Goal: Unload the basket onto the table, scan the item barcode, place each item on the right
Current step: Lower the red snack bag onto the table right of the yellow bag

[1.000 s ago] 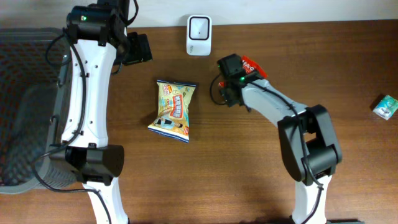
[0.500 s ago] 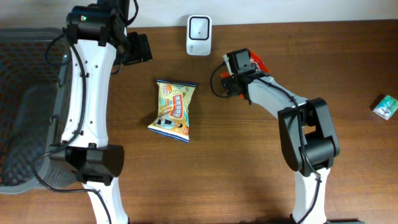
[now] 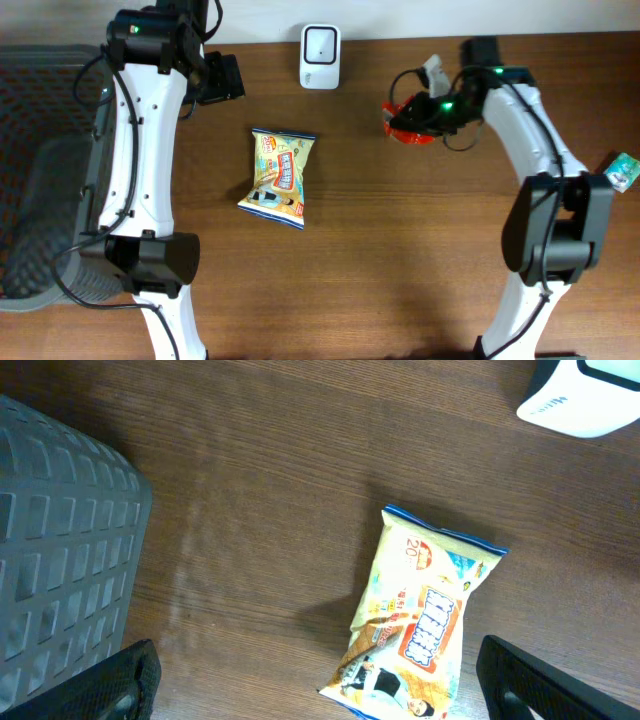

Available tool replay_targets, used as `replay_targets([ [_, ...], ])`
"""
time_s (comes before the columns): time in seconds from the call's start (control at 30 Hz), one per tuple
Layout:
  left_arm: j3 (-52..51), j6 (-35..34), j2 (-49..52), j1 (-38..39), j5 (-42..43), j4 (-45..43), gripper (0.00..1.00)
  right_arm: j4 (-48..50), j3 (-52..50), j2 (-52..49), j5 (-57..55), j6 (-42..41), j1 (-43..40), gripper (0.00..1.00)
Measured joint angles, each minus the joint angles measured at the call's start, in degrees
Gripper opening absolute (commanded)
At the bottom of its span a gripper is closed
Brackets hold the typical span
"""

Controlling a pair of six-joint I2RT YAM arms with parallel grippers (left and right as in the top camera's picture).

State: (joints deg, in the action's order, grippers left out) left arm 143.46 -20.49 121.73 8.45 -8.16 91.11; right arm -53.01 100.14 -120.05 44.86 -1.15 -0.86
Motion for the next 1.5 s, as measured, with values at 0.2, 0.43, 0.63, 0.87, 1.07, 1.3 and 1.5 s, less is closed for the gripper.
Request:
replay_targets([
  [0.2, 0.0, 0.0, 0.0, 0.0, 0.0, 0.0, 0.99, 9.4, -15.0, 0.1, 25.9, -3.9, -4.8, 0.32],
  [0.43, 0.0, 0.0, 0.0, 0.0, 0.0, 0.0, 0.99, 6.8, -19.3, 0.2, -2.9, -17.9, -16.5, 0.67],
  [0.63, 0.0, 0.0, 0.0, 0.0, 0.0, 0.1, 0.99, -24.3, 12.2, 0.2, -28.2, -9.2, -17.9, 0.34],
  [0.87, 0.0, 0.0, 0.0, 0.0, 0.0, 0.0, 0.99, -13.5, 5.5, -2.0, -30.7, -5.3, -0.5, 0.04],
  [1.07, 0.0, 0.0, 0.0, 0.0, 0.0, 0.0, 0.99, 9.8, -9.4, -3.2, -41.7, -8.4, 2.2, 0.04],
  [1.3, 0.0, 0.0, 0.0, 0.0, 0.0, 0.0, 0.99, -13.6, 5.5, -3.3, -50.6, -9.4, 1.4, 0.16],
  [1.5, 0.0, 0.0, 0.0, 0.0, 0.0, 0.0, 0.99, 3.9, -10.8, -2.0, -31.8, -9.7, 1.6, 0.12],
])
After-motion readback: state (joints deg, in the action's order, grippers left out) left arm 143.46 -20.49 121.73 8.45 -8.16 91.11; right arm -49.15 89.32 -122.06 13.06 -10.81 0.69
